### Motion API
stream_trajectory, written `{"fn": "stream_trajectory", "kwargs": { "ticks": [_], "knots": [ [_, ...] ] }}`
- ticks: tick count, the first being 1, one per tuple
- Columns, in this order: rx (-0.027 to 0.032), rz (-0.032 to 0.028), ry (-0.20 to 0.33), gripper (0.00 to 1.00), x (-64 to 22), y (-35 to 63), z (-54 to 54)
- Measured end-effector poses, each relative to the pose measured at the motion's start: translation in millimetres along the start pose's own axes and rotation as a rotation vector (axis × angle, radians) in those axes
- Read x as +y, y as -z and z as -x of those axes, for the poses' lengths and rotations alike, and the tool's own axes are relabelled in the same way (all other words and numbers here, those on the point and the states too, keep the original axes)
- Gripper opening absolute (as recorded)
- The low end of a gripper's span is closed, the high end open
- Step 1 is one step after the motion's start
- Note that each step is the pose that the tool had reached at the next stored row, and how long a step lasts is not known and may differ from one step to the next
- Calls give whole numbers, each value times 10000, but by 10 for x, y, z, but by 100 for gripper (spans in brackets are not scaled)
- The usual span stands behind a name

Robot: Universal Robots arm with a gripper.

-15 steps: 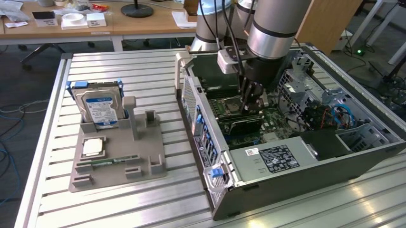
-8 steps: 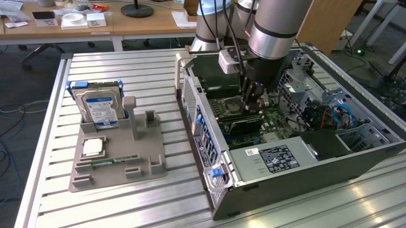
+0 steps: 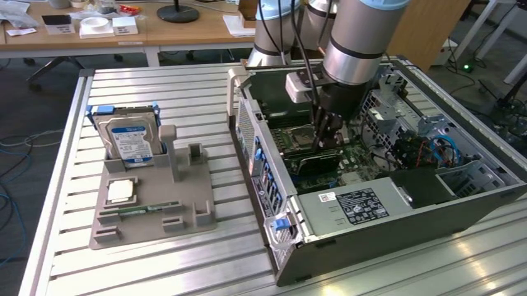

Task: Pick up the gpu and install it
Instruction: 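Press down on the gpu until it lock into place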

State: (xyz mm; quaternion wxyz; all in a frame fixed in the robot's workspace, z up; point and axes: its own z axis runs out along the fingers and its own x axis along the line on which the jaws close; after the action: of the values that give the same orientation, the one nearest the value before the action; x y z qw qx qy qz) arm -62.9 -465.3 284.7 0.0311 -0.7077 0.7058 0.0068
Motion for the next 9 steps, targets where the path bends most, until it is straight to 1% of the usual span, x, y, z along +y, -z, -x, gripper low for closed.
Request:
{"fn": "stream_trajectory", "kwargs": {
  "ticks": [9],
  "knots": [
    [0,1,0,11,6,-51,-2]
  ]
}}
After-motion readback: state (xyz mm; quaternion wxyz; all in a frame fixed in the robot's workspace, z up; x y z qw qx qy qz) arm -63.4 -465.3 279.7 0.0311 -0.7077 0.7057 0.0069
